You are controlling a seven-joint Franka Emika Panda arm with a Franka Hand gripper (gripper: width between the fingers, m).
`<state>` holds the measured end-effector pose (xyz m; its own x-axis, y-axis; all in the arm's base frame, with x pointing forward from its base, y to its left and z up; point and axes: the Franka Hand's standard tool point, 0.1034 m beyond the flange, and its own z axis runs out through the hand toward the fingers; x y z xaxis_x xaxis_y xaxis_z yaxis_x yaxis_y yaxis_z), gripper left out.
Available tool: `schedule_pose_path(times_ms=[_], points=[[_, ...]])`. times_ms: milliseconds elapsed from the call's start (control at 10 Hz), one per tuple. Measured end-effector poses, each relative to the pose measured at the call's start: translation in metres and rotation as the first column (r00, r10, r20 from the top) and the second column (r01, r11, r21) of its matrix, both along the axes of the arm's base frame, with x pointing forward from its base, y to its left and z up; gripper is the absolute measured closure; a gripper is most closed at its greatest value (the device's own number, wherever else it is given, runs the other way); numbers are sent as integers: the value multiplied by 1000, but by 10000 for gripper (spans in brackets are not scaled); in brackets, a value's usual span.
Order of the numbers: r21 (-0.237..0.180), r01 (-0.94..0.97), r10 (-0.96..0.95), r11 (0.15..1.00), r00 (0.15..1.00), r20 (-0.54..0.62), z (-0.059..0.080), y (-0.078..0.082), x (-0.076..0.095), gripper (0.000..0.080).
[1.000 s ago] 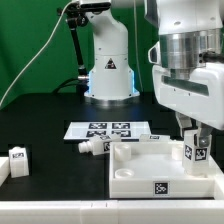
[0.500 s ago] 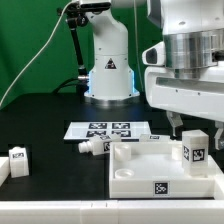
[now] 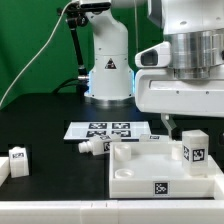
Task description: Assemble one leg
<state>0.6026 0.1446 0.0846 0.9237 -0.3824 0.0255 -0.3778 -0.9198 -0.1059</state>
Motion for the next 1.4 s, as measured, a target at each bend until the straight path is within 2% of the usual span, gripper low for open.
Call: schedule_pose_path(times_ms=[300, 500, 600, 700, 800, 900, 1100, 1400], points=[[-41, -277, 278, 960, 960, 16, -2, 1, -1, 151], [-55, -342, 344, 938, 939, 16, -2, -1, -1, 151], [-55, -341, 343, 938, 939, 16, -2, -1, -1, 247], [-54, -337, 339, 940, 941, 16, -2, -1, -1, 395], [-52, -324, 326, 945, 945, 16, -2, -1, -1, 395], [-51, -305, 306, 951, 952, 15, -2, -2, 0, 518], [-46, -271, 272, 961, 962, 14, -2, -1, 0, 518], [-14, 116, -116, 993, 993, 0, -3, -2, -1, 518]])
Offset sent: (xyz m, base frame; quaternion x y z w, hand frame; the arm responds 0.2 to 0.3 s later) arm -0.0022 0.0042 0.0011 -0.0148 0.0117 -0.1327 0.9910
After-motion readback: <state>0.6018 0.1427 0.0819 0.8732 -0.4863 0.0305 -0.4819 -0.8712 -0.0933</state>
